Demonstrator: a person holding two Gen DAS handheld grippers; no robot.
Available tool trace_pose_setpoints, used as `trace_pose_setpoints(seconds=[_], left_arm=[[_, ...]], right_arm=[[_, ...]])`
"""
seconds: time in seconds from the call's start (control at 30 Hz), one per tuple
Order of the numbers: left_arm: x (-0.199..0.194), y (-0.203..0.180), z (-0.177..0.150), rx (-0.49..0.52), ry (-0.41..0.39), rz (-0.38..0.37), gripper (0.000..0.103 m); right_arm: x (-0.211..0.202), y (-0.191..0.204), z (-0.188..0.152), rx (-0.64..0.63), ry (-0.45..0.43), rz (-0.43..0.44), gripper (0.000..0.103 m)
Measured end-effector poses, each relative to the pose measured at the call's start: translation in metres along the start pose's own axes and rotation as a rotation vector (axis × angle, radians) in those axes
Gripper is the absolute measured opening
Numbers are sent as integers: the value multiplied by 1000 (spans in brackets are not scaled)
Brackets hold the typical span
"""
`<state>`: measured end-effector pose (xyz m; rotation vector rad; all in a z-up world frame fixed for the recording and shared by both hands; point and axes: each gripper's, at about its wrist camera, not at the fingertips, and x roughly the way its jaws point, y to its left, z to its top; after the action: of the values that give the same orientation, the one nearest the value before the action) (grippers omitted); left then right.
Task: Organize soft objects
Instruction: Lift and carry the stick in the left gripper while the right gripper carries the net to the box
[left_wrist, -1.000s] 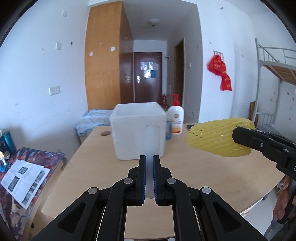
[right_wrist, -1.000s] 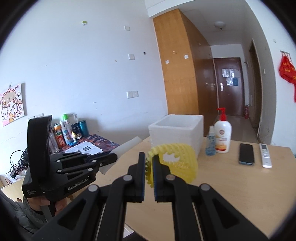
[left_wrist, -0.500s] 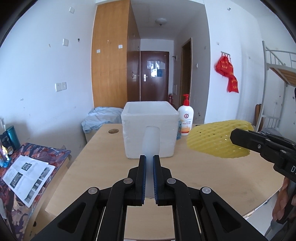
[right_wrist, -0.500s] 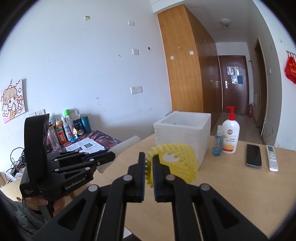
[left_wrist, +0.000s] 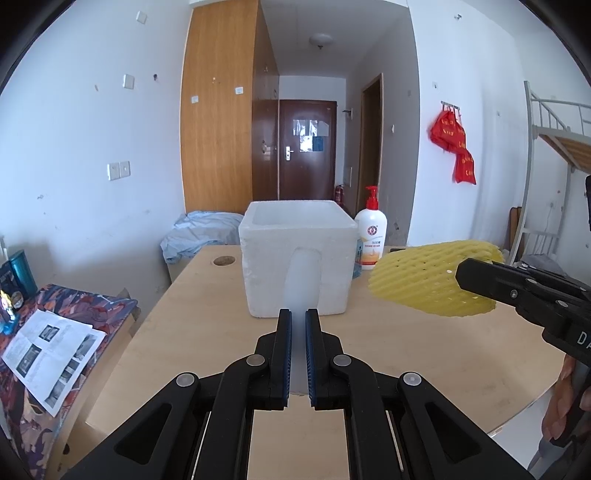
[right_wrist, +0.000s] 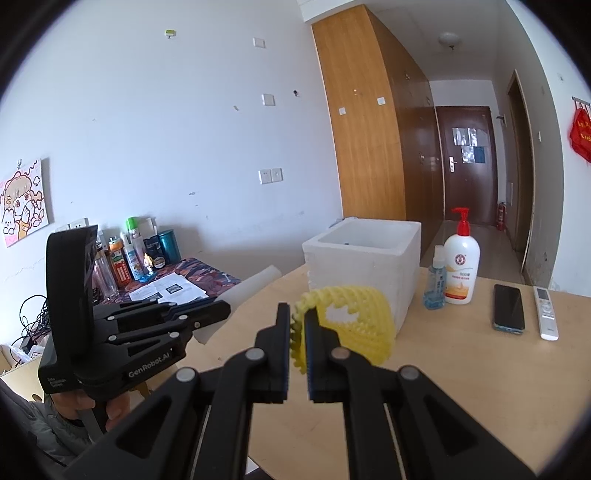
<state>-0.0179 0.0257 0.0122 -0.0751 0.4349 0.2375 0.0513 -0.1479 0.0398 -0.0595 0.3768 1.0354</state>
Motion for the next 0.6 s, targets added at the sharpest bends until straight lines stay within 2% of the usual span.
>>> trace_pose_setpoints(seconds=[0.23,0.6], left_arm=[[4,-1,3,2,5,-1,7],[18,1,30,6,-3,-9,7]], right_arm=[[2,-3,3,8,1,-4,10],[11,-17,25,18,0,-15,10]])
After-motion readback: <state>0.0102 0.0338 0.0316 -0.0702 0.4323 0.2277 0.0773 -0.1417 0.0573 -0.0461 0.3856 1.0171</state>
